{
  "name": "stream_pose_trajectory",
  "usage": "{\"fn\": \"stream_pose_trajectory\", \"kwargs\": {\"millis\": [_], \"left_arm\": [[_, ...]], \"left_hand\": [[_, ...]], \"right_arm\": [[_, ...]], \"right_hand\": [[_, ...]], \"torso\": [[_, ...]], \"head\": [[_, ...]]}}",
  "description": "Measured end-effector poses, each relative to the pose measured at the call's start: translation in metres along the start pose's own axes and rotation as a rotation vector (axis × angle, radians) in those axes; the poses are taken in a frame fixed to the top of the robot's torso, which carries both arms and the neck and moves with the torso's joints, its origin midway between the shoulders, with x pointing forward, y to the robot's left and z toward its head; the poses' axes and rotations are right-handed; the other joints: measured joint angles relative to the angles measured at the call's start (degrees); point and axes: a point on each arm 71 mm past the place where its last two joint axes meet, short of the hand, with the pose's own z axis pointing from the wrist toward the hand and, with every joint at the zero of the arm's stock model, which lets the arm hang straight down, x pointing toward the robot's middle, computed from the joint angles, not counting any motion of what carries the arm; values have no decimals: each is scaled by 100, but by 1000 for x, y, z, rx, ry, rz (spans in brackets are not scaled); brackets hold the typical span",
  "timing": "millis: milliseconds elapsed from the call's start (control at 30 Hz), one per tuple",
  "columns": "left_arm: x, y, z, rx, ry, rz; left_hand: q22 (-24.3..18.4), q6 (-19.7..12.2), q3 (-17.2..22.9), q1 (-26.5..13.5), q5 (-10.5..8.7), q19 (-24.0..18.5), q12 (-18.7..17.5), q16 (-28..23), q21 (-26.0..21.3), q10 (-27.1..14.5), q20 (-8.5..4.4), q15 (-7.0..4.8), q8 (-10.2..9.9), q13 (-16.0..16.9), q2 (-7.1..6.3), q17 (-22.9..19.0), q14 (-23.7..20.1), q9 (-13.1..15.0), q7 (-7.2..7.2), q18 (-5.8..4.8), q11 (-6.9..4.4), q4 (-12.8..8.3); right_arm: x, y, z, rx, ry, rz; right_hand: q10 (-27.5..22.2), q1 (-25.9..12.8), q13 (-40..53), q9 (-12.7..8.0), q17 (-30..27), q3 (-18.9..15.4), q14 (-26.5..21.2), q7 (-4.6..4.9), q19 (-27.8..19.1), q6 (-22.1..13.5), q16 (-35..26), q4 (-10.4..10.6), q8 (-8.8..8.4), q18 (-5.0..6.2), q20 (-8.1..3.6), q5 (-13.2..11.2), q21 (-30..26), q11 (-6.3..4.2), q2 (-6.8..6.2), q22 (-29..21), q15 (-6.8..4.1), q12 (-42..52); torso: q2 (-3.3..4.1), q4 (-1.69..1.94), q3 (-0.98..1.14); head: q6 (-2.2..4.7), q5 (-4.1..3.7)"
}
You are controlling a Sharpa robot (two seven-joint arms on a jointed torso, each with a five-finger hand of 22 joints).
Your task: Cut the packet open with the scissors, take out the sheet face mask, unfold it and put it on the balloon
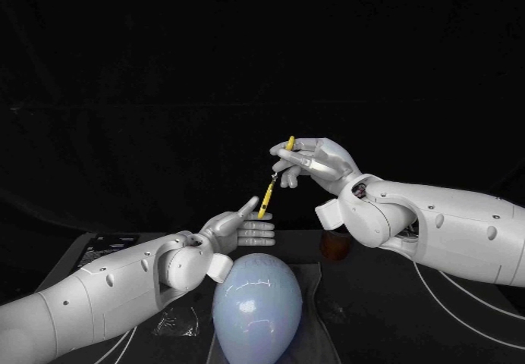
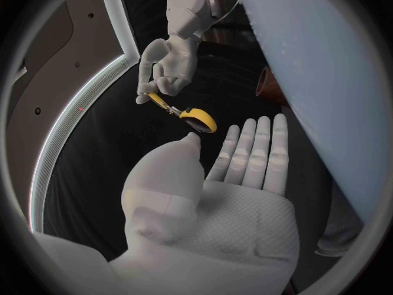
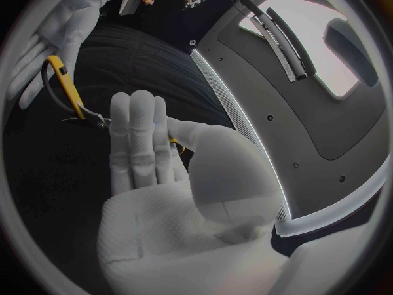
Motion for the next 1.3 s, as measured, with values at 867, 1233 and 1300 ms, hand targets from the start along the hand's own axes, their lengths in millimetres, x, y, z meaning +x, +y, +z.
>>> {"fn": "stream_pose_trajectory", "kwargs": {"millis": [867, 1233, 1300], "left_arm": [[10, -5, -1, 43, 88, -133], [13, -6, -1, 49, 116, -137], [13, -6, -1, 50, 119, -137]], "left_hand": [[7, 639, 657, 1915, 0, -64, 167, 142, -21, 950, 18, -235, 458, 97, 204, 163, 318, 185, -9, -10, -316, -601], [6, 762, 1272, 2329, -1, -64, 144, 254, -21, 1155, 18, -274, 592, 51, -378, 273, 358, 313, -49, -15, -378, -729], [6, 782, 1340, 2343, -1, -64, 144, 283, -21, 1155, 18, -295, 621, 51, -471, 289, 379, 328, -69, -50, -378, -751]], "right_arm": [[0, -15, 3, 24, -11, -12], [2, -24, 4, 24, -3, -59], [3, -26, 4, 25, 2, -68]], "right_hand": [[1, 0, -12, -1, 2, 0, 2, 11, 0, 10, 0, 0, -3, 46, 0, -3, -2, 0, -1, 6, 4, 1], [1, -1, -47, -3, -2, -16, -21, 11, -43, 10, 0, -15, 1, 44, 1, -4, -2, 0, -1, 16, 40, 0], [-15, -1, -67, -4, -3, -32, -21, 11, -63, 10, 0, -30, 1, 44, 21, -4, -3, 16, -1, 20, 40, 0]], "torso": [[3, 7, 2], [7, 7, 2], [8, 7, 3]], "head": [[-20, 1], [-7, 0], [-5, -1]]}}
